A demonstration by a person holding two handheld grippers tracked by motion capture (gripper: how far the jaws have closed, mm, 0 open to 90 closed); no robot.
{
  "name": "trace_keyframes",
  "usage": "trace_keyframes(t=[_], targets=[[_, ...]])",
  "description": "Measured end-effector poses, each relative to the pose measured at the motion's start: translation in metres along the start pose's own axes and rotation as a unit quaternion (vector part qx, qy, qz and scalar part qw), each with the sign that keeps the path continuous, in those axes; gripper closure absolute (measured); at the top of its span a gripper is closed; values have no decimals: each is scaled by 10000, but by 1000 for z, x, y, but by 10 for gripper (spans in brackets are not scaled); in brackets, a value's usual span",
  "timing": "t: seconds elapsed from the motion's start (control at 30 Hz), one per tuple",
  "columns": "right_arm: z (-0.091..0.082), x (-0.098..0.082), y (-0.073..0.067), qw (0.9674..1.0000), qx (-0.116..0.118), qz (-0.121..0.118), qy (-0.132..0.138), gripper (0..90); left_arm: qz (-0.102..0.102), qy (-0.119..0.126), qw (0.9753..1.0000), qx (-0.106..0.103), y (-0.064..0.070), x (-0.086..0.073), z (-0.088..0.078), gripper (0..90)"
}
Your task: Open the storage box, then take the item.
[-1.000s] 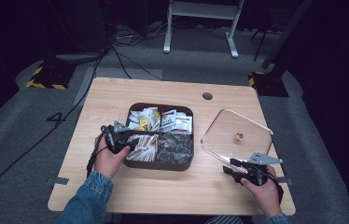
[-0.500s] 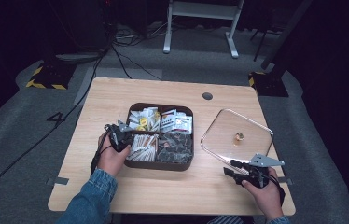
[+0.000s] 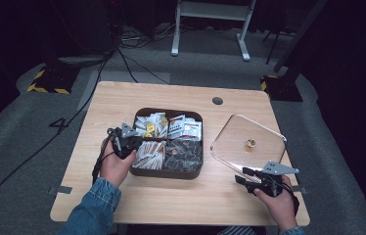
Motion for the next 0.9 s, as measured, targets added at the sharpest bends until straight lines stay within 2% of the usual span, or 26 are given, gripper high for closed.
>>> trace_keyframes(t=[0.3, 0.5, 0.7, 0.9], targets=[[2, -1, 0, 10000, 22, 29, -9, 497, -9, 357, 9990, -263, 3, 10, -26, 900], [5, 1, 0, 10000, 70, 22, -11, 495, -56, 617, 9977, -272, 1, 14, -43, 900], [11, 6, 2, 9999, 110, 10, 21, 495, -271, 758, 9967, -121, -17, 9, -62, 900], [22, 13, 1, 9997, 234, -44, 30, 494, -447, 748, 9960, 179, -37, -3, -75, 900]])
Point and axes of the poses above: each handheld gripper's, and its own axes: z roughly forward along the jaws, x roughly out of its top, y roughly to its right, the point moved 4 cm from there along z, roughly forward along the jaws, and after that the axes turned 9 degrees about -z, right-handed, at the moved point
